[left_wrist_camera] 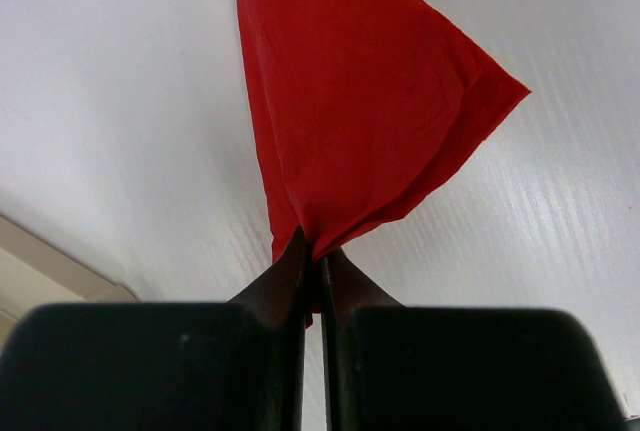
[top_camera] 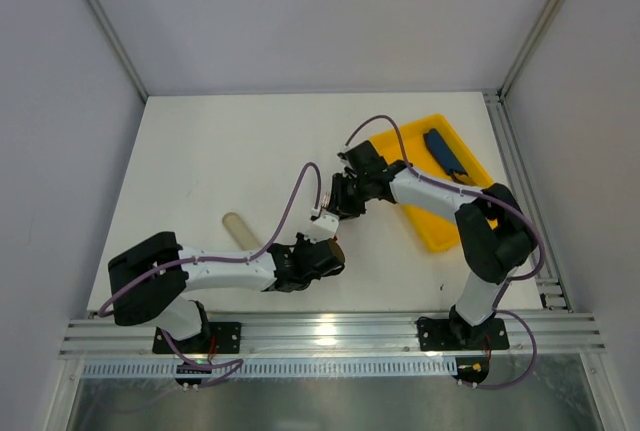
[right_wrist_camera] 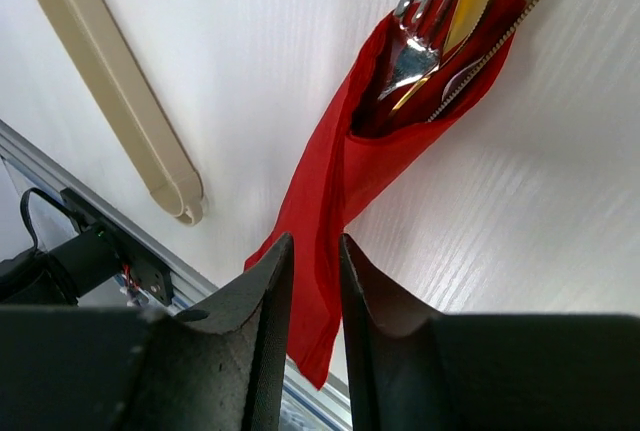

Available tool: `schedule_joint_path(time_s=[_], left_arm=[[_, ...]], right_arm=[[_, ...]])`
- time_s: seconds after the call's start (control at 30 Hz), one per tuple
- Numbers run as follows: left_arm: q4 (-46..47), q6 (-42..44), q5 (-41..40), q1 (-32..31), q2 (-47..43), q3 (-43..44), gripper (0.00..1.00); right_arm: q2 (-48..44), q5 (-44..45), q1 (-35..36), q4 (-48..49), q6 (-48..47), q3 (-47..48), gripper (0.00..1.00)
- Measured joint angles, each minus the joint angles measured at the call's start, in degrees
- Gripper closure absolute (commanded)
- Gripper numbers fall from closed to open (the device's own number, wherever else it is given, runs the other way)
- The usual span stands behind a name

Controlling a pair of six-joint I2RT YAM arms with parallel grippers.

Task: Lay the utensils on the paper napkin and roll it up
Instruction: Pick up the utensils from the center of the board.

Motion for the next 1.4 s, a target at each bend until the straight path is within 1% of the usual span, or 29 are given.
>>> schedule_joint_path(time_s=[0.17, 0.3, 0.6, 0.93, 1.4], left_arm=[[0.02, 0.02, 0.13, 0.00, 0.00, 0.00, 1.00], [0.00, 0.00, 0.17, 0.00, 0.00, 0.00, 1.00], [-0.44, -0.22, 0.26, -0.02, -0.42, 0.00, 1.00], [-0.96, -0.24, 0.59, -0.28, -0.63, 0.00, 1.00], [-0.50, -1.57, 0.55, 0.00, -2.25, -1.31, 1.00]], right_arm=[[-2.86, 1.49, 0.81, -2.51, -1.20, 1.29, 0.71], [-4.46, 2.10, 2.58, -3.50, -1.46, 1.92, 0.72], [-4.31, 2.54, 4.87, -2.56, -1.25, 2.03, 0.72], [-4.31, 3.26, 5.55, 0.37, 0.39, -2.95, 0.72], [-4.50, 1.66, 7.56, 3.17, 2.99, -8.24, 0.72]])
